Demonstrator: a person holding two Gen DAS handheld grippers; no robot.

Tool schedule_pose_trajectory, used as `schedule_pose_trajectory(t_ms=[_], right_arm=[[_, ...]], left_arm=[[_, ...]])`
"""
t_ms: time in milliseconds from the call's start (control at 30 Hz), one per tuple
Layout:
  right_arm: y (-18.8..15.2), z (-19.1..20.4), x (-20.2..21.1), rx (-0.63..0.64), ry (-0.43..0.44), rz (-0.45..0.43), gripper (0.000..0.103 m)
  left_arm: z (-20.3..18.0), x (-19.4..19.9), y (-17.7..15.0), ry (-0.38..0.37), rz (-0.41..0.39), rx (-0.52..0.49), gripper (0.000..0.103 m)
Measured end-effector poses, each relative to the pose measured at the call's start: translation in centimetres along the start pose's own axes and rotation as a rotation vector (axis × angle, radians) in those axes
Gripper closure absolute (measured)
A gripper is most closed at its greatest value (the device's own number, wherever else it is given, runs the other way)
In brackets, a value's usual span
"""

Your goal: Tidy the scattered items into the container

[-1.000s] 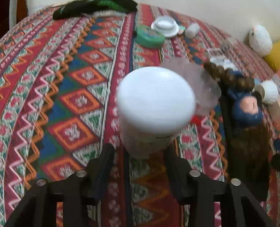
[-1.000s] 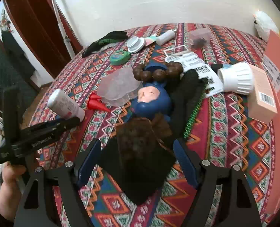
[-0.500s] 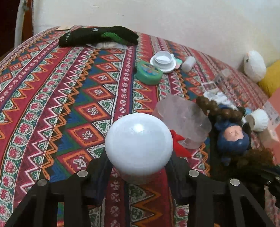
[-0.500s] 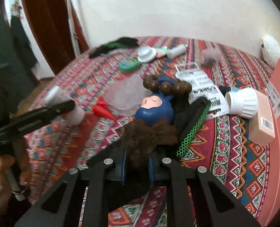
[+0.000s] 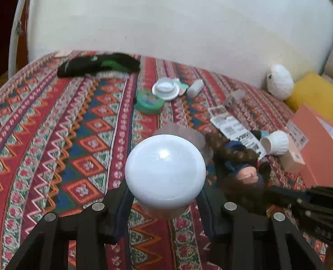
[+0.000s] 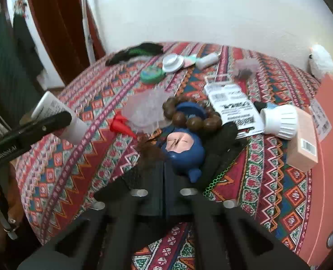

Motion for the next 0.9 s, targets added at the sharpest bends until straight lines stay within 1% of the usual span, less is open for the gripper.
schedule_pose_trajectory(t_ms=[67,133,167,200,233,300,333,367,400,467,600,733,900], right_arm=[[-0.3,-0.1,-0.7,0.013,-0.009,0.027,0.103],[-0.6,-0.1,-1.5,0.026,-0.017,0.053,0.1],[-0.8,-0.2,-1.8,0.033,-0.022,0.067,0.085],[-0.9,-0.2,-2.2,0.04,-0.026,0.08,0.055],[-1.1,-0.2,-2.5,0.046,-0.03,0.093,0.048],[-1.4,-0.5,-3.4,0.047,-0.034,0.122,0.058],[-1.6,-0.8,-3.8,0.036,-0.032,0.13,0.061],[-1.5,-0.9,-3.8,0.031,-0.026,0.125,0.081],[-1.3,-0.9,-3.7,0.028,-0.014,0.113,0.088],[-0.7,-0.3,-2.9,0.045,0.002,0.074,0.095],[0.4,2.2,-0.3,0.103,0.051,-0.016,0.096],[0.9,4.0,1.5,0.141,0.076,-0.062,0.096],[1.5,6.3,3.6,0.186,0.097,-0.116,0.096]], left_arm=[[0.0,-0.4,-0.2,0.0,0.015,0.004,0.058],[0.1,-0.7,-0.3,0.003,0.024,0.004,0.058],[0.1,-0.8,-0.3,0.004,0.026,0.005,0.058],[0.2,-0.9,-0.4,0.006,0.028,0.005,0.058],[0.2,-0.9,-0.5,0.005,0.031,0.008,0.058],[0.3,-1.1,-0.5,0.004,0.035,0.011,0.058],[0.3,-1.1,-0.5,0.003,0.037,0.011,0.058],[0.2,-1.1,-0.5,0.001,0.038,0.01,0.058],[0.2,-1.2,-0.5,0.0,0.038,0.009,0.058],[0.1,-1.1,-0.6,-0.003,0.037,0.006,0.058],[0.0,-0.8,-0.4,-0.009,0.029,0.007,0.058],[-0.1,0.0,-0.1,-0.019,0.016,0.012,0.058],[-0.5,2.2,0.6,-0.044,-0.02,0.02,0.058]])
Point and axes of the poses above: each gripper's, at about its wrist camera, not at the fingertips, and x roughly against the way its jaws point, z to its left, y to its top, the point moved 4 cm from there along -x, roughly the way its jaws point, and after that the axes turned 12 degrees about y, right-handed, at the moved point
